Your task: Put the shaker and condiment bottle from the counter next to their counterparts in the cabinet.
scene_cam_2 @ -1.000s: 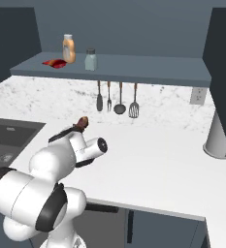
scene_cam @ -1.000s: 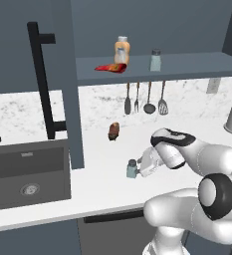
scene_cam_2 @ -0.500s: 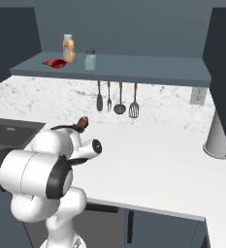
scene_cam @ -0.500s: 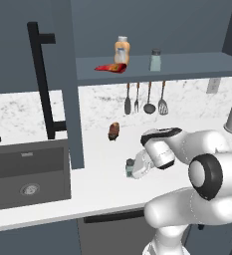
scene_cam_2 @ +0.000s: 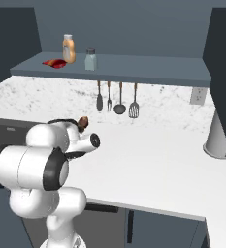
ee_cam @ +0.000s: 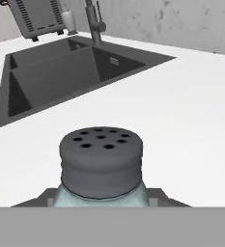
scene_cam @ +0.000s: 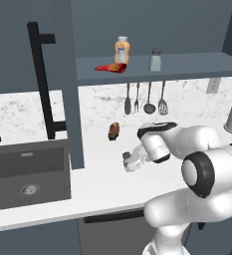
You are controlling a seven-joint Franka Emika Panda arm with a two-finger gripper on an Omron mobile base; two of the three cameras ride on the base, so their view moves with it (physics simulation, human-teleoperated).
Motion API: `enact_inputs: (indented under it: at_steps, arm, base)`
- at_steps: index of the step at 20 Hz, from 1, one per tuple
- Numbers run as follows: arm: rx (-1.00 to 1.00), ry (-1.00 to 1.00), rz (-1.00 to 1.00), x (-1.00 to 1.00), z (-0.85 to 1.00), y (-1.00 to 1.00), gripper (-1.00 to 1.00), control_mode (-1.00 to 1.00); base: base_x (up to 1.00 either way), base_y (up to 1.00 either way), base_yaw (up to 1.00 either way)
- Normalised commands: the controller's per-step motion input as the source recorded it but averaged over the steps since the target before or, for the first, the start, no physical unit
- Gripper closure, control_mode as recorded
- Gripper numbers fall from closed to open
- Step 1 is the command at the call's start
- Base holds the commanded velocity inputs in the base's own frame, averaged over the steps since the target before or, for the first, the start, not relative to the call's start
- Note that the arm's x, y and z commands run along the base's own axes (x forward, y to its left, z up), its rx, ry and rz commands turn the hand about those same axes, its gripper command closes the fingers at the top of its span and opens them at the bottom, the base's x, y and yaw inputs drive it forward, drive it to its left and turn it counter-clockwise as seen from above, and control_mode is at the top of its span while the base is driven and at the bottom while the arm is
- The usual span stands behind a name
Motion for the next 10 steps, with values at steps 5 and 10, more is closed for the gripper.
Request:
enact_inputs:
  at_steps: [5, 10]
  arm:
    - [-0.09, -0.03, -0.21, 0.07, 0.86, 0.0, 1.0, -1.0]
    - [-0.04, 0.03, -0.27, -0.11, 0.71, -0.12, 1.0, -1.0]
  base:
    - [0.0, 0.0, 0.0]
    - [0.0, 0.0, 0.0]
